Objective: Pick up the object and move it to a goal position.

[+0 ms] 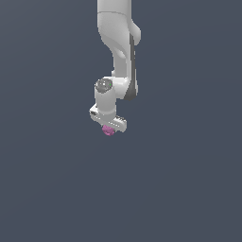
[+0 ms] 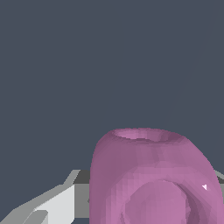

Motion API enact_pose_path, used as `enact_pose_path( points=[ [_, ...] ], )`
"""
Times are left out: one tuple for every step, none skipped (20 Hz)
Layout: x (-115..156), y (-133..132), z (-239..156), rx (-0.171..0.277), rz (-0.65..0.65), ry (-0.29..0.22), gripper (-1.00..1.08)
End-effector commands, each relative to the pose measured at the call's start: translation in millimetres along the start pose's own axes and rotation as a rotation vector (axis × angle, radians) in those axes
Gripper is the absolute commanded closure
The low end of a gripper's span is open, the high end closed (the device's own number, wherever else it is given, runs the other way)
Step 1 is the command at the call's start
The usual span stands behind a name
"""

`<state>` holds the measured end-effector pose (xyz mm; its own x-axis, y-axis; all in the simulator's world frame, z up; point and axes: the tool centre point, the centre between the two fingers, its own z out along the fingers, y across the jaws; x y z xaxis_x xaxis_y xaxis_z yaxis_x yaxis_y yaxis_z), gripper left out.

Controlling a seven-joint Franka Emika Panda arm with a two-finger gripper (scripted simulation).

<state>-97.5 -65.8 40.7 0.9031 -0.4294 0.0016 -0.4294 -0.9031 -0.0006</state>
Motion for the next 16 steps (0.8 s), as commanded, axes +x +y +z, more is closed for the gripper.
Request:
enact_pose_path(
  points=[
    [-0.3,-0.6,-0.7,0.0,-0.001,0.0,1.08],
    [-0.3,-0.5,-2.0,0.0,-0.001,0.0,1.08],
    [-0.3,-0.4,-3.7,0.0,-0.001,0.0,1.08],
    [-0.3,-0.3,-5.9,0.0,-0.001,0.0,1.08],
    [-0.3,-0.2,-8.7,0.0,-0.001,0.0,1.08],
    [-0.3,0.0,-11.9,0.0,-0.001,0.0,1.08],
    [-0.4,0.2,-15.6,0.0,-0.001,0.0,1.08],
    [-0.4,0.4,-19.9,0.0,-0.001,0.0,1.08],
    [-0.4,0.7,-24.6,0.0,-0.001,0.0,1.08],
    [-0.4,0.9,-30.0,0.0,-0.001,0.0,1.08],
    [-0.4,1.4,-35.7,0.0,-0.001,-0.001,1.08],
    [-0.4,1.8,-42.1,0.0,-0.001,-0.001,1.08],
    [-0.4,2.2,-49.0,0.0,-0.001,-0.001,1.08],
    [-0.4,2.5,-56.4,0.0,-0.001,-0.001,1.08],
    [-0.4,3.0,-64.3,0.0,-0.001,-0.001,1.08],
    [-0.3,3.6,-72.6,0.0,0.0,-0.001,1.08]
  ],
)
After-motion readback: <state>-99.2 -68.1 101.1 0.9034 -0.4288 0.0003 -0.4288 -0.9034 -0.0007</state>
